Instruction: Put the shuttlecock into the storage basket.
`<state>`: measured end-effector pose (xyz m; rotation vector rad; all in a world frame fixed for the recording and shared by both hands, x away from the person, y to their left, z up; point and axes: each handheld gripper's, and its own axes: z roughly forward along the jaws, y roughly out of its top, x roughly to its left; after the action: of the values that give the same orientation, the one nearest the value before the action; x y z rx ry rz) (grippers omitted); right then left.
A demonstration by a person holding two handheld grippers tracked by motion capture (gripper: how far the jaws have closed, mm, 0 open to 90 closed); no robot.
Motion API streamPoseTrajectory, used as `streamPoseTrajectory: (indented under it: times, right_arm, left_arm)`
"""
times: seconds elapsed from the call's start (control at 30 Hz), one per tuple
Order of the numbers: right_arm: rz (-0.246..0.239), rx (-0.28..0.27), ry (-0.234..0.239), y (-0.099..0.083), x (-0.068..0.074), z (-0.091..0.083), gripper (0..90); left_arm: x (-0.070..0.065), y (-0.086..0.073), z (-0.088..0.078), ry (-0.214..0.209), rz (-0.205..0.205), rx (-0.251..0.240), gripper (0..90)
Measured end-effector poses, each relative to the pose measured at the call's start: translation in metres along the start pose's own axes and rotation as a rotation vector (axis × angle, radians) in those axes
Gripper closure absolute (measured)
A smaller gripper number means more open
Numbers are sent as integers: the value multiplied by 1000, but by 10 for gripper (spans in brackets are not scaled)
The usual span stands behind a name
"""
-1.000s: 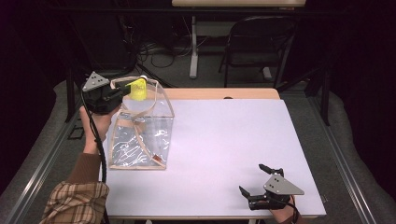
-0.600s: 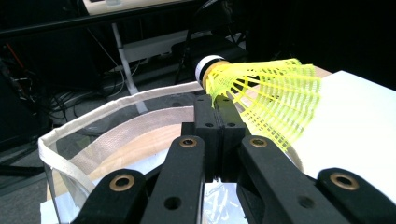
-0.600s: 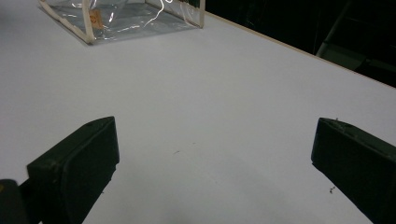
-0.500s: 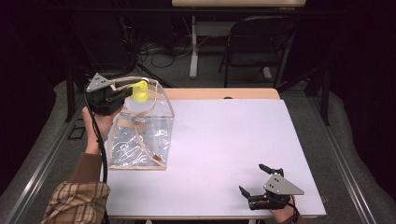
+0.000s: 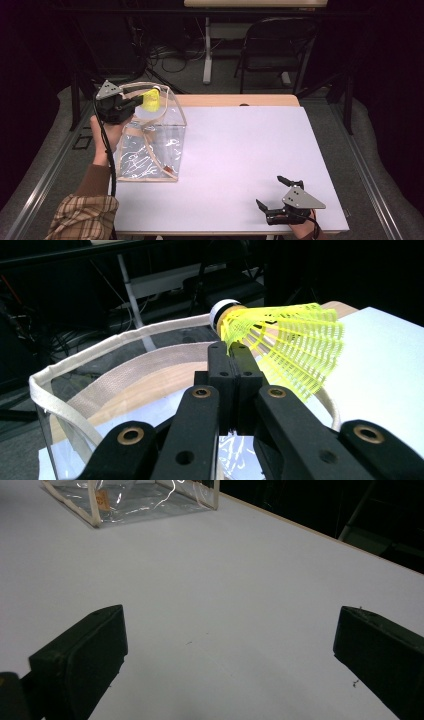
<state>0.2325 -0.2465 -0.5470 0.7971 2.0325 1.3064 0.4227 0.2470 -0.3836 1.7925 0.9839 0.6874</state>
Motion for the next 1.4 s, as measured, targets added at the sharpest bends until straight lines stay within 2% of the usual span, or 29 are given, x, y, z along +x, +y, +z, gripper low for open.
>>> streamPoseTrajectory:
  times: [1.4]
  right_arm:
    - [1,-1,-4,0,0,0,2]
  left_arm:
    - [2,-7,25,6,-3,76,900]
